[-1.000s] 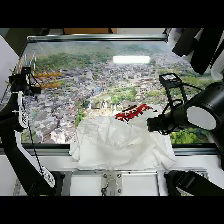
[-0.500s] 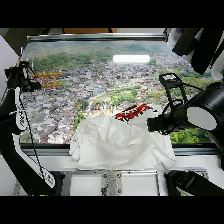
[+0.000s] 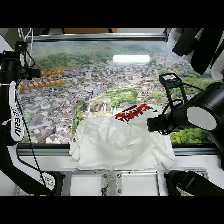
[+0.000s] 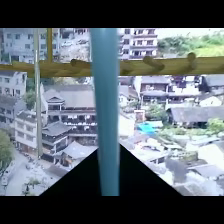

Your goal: Fold the clothes and pants, and hang the long-sleeved shirts on hangers.

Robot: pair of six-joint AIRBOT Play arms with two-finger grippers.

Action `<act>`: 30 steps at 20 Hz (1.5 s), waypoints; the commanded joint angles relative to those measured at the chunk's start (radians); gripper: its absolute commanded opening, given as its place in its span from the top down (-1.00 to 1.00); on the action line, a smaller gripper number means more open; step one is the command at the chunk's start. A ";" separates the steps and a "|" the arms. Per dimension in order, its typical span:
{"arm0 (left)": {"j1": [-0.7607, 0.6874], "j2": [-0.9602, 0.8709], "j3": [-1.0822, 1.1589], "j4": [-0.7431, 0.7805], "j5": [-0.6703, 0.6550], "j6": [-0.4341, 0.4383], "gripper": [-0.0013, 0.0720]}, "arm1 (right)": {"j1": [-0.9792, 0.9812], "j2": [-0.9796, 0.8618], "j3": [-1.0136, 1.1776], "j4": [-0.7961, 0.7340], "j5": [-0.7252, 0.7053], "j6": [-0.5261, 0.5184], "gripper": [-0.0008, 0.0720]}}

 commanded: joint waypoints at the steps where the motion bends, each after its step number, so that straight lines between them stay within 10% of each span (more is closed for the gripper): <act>1: -0.060 0.085 -0.002 0.001 -0.057 -0.001 0.93 | 0.000 0.000 0.000 0.000 0.000 0.000 0.91; 8: -0.237 0.299 -0.002 -0.033 -0.235 0.034 0.92 | 0.000 0.000 0.000 0.000 0.000 0.000 0.91; 15: -0.270 0.474 -0.002 -0.741 -0.385 0.456 0.92 | 0.000 0.000 0.000 0.000 0.000 0.000 0.91; 22: -0.286 0.496 -0.006 -0.812 -0.574 0.484 0.92 | 0.000 0.000 0.000 0.000 0.000 0.000 0.91; 30: -0.267 0.537 -0.316 -0.933 -0.647 1.009 0.93 | 0.000 0.000 0.000 0.000 0.000 0.000 0.91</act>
